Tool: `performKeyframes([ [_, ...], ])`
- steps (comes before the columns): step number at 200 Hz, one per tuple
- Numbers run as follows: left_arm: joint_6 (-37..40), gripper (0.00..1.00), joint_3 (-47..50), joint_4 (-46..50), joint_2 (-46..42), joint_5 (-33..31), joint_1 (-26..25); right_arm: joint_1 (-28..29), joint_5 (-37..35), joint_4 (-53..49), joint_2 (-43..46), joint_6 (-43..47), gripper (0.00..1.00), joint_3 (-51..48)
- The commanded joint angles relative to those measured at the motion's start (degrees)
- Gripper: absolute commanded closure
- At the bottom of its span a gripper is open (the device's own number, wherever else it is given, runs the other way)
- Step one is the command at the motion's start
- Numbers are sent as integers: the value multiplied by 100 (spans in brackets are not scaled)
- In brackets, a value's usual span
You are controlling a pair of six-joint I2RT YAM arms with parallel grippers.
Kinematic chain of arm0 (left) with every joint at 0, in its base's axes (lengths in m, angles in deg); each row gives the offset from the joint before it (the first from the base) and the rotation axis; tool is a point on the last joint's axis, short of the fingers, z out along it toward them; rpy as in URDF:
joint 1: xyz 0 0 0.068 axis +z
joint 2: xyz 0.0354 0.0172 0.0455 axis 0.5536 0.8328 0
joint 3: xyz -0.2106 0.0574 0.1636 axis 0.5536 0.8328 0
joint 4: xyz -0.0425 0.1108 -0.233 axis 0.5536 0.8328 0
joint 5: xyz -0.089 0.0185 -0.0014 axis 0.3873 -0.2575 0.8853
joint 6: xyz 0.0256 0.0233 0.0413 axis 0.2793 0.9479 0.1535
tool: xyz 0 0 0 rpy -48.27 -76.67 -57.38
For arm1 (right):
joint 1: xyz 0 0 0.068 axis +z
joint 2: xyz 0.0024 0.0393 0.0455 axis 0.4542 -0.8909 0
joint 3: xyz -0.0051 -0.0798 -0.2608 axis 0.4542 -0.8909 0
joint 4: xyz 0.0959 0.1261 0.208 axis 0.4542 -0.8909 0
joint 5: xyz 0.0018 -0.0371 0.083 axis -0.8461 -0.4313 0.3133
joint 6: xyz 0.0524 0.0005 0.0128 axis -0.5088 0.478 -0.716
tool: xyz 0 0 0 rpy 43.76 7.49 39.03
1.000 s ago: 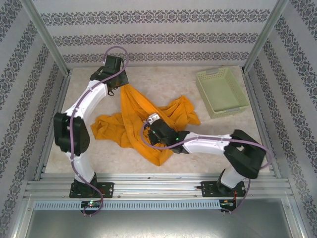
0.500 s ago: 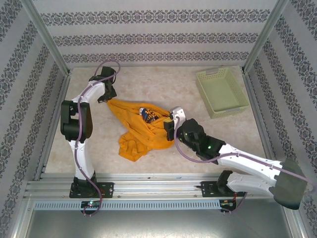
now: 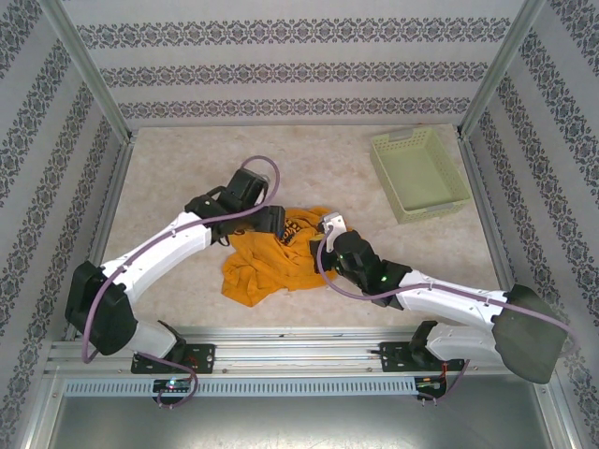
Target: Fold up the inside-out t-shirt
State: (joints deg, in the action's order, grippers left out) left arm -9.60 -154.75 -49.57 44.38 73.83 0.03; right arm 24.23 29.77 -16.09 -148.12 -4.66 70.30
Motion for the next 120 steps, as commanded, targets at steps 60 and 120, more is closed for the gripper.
performKeyframes([
  [60,203,73,-445,-68,1298,513,-105,114,-384,-269,411,-169,100,-66],
  [120,-821,100,364,-813,-354,683,1720,-293,-1025,-1587,1781,131,100,-153],
])
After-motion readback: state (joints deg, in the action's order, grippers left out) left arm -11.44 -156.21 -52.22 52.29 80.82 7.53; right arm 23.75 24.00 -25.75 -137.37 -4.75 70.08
